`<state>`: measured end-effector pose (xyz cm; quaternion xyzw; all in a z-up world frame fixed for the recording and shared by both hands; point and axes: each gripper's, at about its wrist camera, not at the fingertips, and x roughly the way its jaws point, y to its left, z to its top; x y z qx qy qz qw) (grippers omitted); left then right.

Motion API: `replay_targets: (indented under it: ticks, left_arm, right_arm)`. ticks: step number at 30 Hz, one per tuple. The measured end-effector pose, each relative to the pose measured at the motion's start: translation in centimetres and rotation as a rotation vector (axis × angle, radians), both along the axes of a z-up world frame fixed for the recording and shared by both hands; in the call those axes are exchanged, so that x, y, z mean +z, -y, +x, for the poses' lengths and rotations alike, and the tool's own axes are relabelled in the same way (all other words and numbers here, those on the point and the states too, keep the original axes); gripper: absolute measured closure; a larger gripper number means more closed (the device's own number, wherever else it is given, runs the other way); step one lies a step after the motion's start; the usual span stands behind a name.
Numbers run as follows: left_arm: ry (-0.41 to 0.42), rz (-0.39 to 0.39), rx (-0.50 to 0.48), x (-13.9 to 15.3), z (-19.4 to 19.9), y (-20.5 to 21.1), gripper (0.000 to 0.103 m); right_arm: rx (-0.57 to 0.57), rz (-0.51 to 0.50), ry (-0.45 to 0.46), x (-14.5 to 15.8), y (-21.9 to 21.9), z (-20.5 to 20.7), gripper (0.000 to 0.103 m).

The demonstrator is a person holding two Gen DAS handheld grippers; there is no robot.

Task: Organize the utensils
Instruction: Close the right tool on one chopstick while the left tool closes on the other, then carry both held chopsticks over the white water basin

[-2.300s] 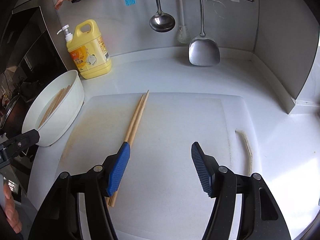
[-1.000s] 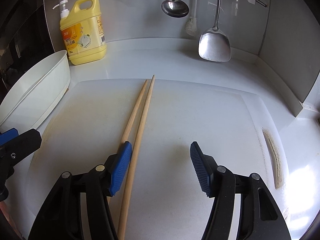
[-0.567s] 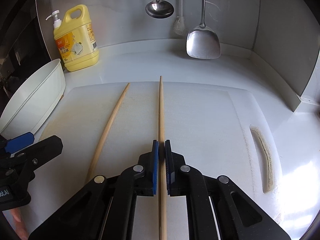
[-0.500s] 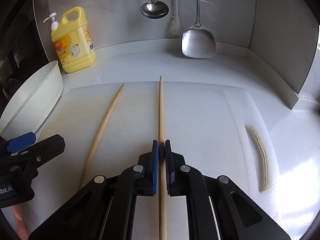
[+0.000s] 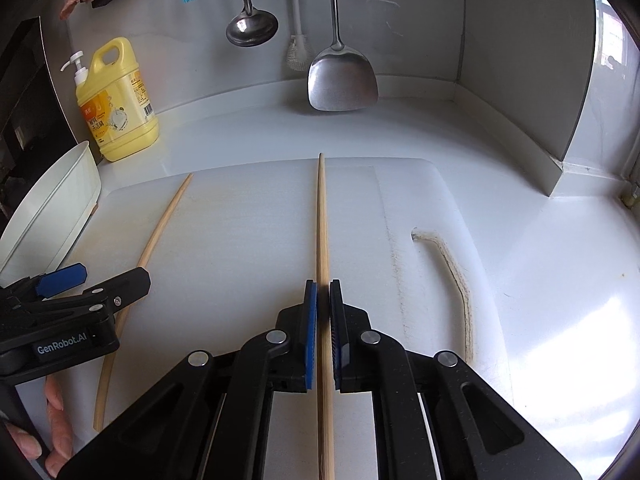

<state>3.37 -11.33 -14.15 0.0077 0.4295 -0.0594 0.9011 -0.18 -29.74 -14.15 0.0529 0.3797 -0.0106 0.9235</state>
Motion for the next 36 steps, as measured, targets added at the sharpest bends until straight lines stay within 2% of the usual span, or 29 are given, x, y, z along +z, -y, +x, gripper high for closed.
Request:
replay_targets:
  ticks: [3,7,11,12,14,16,17,19,20,21,24,30,36]
  left_arm:
    - [0.011,0.033,0.001,-0.1,0.2,0.5,0.007]
    - [0.026,0.04,0.003,-0.1,0.3,0.8,0.006]
    - [0.043,0.041,-0.001,-0.2,0.3,1.2,0.008]
    - [0.049,0.04,-0.004,-0.1,0.2,1.2,0.012]
    - [0.062,0.04,-0.01,0.0,-0.1,1.4,0.024]
    - [0.073,0.041,-0.018,0.3,-0.4,1.7,0.043]
    - [0.077,0.043,-0.024,0.3,-0.5,1.9,0.049]
    - [0.082,0.051,-0.038,0.5,-0.7,2.3,0.075]
    - [0.082,0.054,-0.046,0.5,-0.8,2.6,0.082]
    - [0.08,0.06,-0.053,0.6,-0.8,2.8,0.093]
    - [0.081,0.071,-0.058,0.6,-1.0,3.1,0.096]
    - [0.013,-0.028,-0.044,1.1,-1.2,1.6,0.096]
    - [0.012,-0.068,-0.039,4.7,-3.4,-0.1,0.096]
  right_arm:
    - [0.006,-0.005,0.002,0.0,-0.1,0.2,0.092]
    - [0.019,-0.023,0.0,0.1,-0.4,0.7,0.077]
    - [0.028,-0.069,0.002,0.0,-0.9,1.0,0.077]
    - [0.029,-0.071,0.004,0.0,-0.9,1.0,0.077]
    - [0.038,-0.082,0.008,-0.1,-1.0,0.9,0.077]
    - [0.048,-0.084,0.01,-0.1,-1.1,0.9,0.084]
    - [0.051,-0.087,0.01,0.0,-1.2,0.8,0.088]
    - [0.055,-0.099,0.012,0.0,-1.5,0.8,0.096]
    - [0.055,-0.102,0.014,0.0,-1.6,0.8,0.096]
    - [0.055,-0.101,0.015,0.0,-1.6,0.8,0.097]
    - [0.059,-0.085,0.014,0.0,-1.4,0.8,0.097]
    - [0.063,0.006,0.001,0.3,-0.7,0.3,0.097]
    - [0.092,0.072,0.025,3.0,-1.0,-1.0,0.097]
